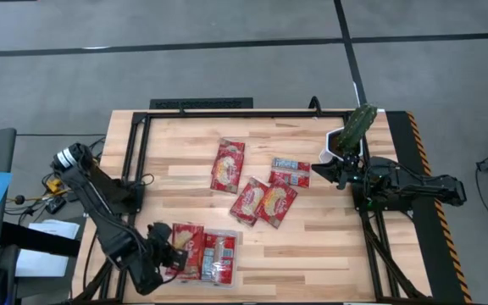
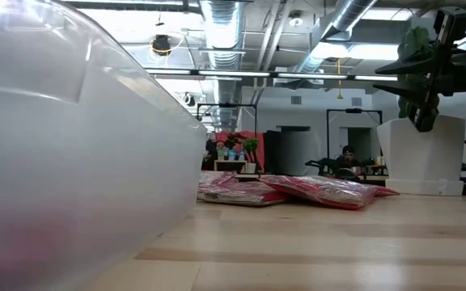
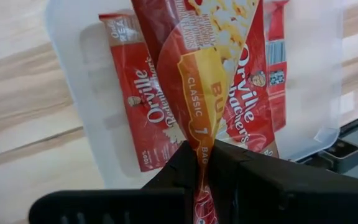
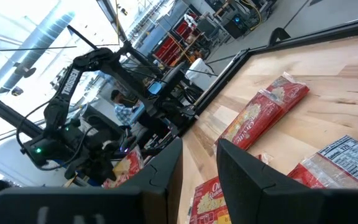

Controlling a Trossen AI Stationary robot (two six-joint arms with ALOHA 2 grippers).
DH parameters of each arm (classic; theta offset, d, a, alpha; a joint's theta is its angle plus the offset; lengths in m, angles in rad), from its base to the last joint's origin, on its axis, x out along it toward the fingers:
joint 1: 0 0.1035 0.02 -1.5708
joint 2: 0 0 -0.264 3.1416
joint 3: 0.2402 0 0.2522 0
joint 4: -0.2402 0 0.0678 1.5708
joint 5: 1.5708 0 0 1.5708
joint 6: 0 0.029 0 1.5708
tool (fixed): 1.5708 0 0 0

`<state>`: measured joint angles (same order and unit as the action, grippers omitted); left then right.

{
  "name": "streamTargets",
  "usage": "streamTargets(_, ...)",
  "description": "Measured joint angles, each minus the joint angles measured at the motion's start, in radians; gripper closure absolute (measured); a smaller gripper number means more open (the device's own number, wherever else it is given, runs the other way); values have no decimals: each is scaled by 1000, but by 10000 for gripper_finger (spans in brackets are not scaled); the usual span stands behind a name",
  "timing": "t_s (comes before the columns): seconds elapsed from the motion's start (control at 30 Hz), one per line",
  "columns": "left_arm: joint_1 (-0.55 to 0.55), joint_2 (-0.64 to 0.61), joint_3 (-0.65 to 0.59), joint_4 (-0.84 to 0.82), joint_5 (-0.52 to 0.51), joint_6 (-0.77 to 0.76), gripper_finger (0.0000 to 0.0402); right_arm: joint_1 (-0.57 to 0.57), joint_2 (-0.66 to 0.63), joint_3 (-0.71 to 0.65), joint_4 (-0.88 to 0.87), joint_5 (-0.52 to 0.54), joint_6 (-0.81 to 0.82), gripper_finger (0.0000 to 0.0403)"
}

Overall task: Sort popcorn bags into baskets
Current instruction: Put the popcorn bag into the transparent bin

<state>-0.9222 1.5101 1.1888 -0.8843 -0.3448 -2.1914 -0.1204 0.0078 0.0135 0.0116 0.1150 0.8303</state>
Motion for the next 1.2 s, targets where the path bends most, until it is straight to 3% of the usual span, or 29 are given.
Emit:
streamTargets(0.33, -3, 79, -1, 19, 30, -20, 397, 0, 0, 0, 0, 0, 0, 279)
streamTargets(0.77, -7, 81, -3, -20, 26, -17, 396, 0, 0, 0, 0, 0, -1, 279)
streamTargets(1.03, -7, 81, -71, 100, 53, -48, 358, 0, 0, 0, 0, 0, 0, 280)
streamTargets(1.2, -6, 80, -79, 73, 87, -52, 336, 0, 0, 0, 0, 0, 0, 279)
